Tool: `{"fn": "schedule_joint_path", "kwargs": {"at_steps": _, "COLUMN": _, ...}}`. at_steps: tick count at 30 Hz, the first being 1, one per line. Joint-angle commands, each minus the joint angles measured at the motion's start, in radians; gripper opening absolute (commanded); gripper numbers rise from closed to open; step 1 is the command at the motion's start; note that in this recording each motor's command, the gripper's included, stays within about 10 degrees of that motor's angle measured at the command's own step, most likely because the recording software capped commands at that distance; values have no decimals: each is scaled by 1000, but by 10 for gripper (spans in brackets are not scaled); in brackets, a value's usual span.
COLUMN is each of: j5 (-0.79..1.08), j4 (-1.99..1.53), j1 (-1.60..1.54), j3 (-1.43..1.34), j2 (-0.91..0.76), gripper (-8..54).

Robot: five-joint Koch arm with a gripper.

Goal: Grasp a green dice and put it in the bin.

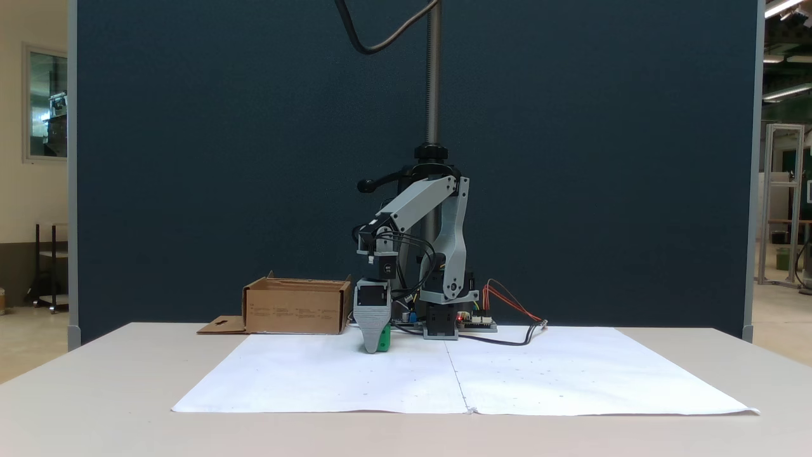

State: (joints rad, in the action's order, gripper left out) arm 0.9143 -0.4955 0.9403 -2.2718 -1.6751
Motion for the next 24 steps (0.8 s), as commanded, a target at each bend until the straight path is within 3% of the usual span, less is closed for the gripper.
{"fn": "schedule_joint_path", "kwargs": {"at_steps": 1, "j5": 72, "j4": 21, "j1": 5, "j3": -8, "j2": -6, "gripper": 119}}
{"fn": "schedule_joint_path", "kwargs": {"at_steps": 6, "j5": 37, "j4": 28, "j1": -8, "j3": -5, "j2": -8, "gripper": 119}}
{"fn": "schedule_joint_path", "kwargs": {"at_steps": 13, "j5": -333, "j4": -11, "j1": -78, "j3": 164, "j2": -78, "gripper": 119}}
{"fn": "schedule_joint_path", "kwargs": {"at_steps": 24, "j5": -719, "j4": -238, "j1": 63, "j3": 603, "j2": -130, "gripper": 119}}
